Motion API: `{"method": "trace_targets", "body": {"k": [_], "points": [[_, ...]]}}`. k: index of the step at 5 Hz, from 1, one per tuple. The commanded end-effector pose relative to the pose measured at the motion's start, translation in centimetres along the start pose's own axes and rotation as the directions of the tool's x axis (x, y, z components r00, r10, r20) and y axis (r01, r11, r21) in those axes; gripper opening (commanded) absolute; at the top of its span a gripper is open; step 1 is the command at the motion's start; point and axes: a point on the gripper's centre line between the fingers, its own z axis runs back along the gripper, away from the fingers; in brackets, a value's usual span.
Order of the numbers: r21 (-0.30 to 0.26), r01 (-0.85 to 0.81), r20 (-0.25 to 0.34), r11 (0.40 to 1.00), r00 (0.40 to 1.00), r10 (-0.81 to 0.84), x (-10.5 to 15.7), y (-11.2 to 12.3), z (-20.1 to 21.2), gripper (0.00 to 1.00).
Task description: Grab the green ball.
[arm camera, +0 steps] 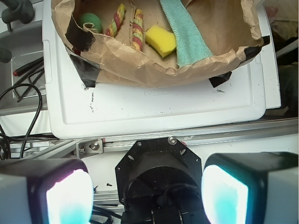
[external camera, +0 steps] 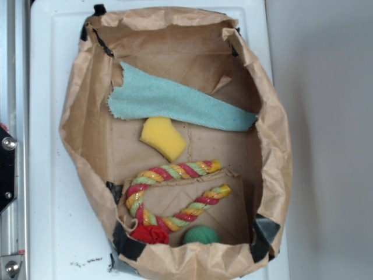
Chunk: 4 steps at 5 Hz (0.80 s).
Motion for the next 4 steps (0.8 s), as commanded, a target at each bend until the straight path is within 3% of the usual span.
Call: {"method": "trace_targets", "body": {"k": [1,2,4], "points": [[0.000,0.000,0.000,1.000,1.000,0.000,0.0,0.0,0.0,1.00],[-0.020,-0.046,0.027,0.999,0.999,0.046,3.5,-1.3,-0.5,1.00],[0.001,-0.034,0.024,0.999,0.999,0.034,8.8,-1.3,-2.6,1.00]]}}
